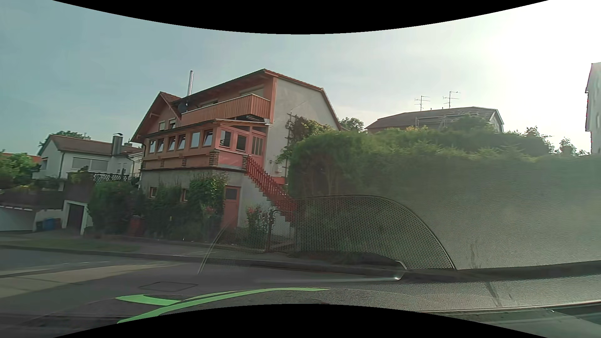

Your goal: Follow the waypoints while adhering to traffic rules and regulations

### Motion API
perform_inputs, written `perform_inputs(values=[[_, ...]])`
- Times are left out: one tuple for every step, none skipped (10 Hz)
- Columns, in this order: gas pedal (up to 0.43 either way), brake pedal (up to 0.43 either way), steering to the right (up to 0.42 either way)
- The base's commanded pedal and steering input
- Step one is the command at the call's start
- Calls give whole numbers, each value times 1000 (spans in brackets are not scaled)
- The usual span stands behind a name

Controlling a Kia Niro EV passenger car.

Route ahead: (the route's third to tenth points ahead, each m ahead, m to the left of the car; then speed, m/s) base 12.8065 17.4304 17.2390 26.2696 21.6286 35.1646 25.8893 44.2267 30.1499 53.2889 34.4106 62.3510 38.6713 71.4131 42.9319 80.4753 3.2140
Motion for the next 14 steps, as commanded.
perform_inputs(values=[[370,0,-628],[350,0,-609],[350,0,-586],[350,0,-564],[339,0,-530],[319,0,-496],[311,0,-470],[311,0,-440],[287,0,-414],[280,0,-395],[280,0,-374],[280,0,-356],[280,0,-345],[248,0,-327]])
